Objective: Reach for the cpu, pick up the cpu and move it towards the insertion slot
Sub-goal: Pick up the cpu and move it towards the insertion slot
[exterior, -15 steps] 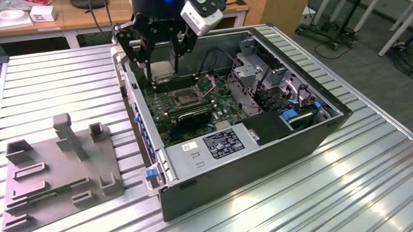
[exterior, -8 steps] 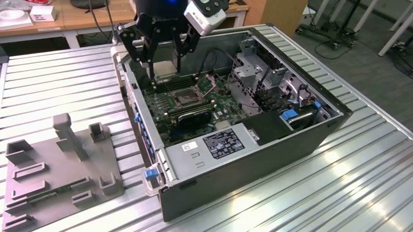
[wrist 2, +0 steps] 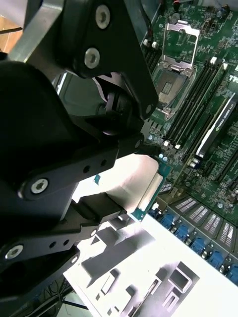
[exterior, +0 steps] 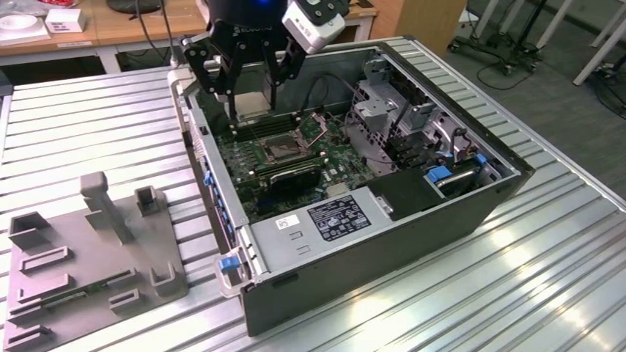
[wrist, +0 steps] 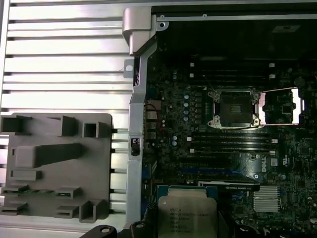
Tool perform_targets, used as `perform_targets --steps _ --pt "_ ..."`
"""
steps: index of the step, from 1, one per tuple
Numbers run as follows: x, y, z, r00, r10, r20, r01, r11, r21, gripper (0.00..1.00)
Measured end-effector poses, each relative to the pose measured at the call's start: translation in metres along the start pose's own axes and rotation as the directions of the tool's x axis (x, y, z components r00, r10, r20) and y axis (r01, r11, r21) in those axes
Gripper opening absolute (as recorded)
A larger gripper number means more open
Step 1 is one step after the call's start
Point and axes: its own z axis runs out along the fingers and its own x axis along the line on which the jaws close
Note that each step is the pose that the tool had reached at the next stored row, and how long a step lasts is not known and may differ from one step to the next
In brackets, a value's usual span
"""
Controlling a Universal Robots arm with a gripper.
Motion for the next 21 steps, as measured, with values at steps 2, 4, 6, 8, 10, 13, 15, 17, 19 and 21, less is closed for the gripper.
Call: perform_targets --steps 2,4,6,8,10,13,15,17,19,21 --pt "-0.0009 0.0 0.0001 1.0 0.0 0.0 0.0 1.0 -0.0001 0.55" --pt "-0.0017 -0.0001 0.0002 1.0 0.0 0.0001 0.0 1.0 -0.0001 0.55" --pt "-0.0029 0.0 0.0003 1.0 0.0 0.0001 0.0 1.0 -0.0001 0.55" --pt "-0.0044 -0.0001 0.0004 1.0 0.0 0.0 0.0 1.0 0.0 0.55" --pt "-0.0055 -0.0001 0.0005 1.0 0.0 0.0001 0.0 1.0 -0.0001 0.55" --pt "-0.0065 -0.0001 0.0007 1.0 0.0 0.0 0.0 1.0 -0.0001 0.55" --pt "-0.0077 -0.0001 0.0008 1.0 0.0 0.0001 0.0 1.0 -0.0001 0.55" --pt "-0.0093 -0.0002 0.001 1.0 0.0 0.0 0.0 1.0 -0.0001 0.55" --pt "-0.0108 -0.0002 0.0011 1.0 0.0 0.0 0.0 1.0 0.0 0.55" --pt "-0.0121 -0.0003 0.0012 1.0 0.0 0.0 0.0 1.0 -0.0001 0.55"
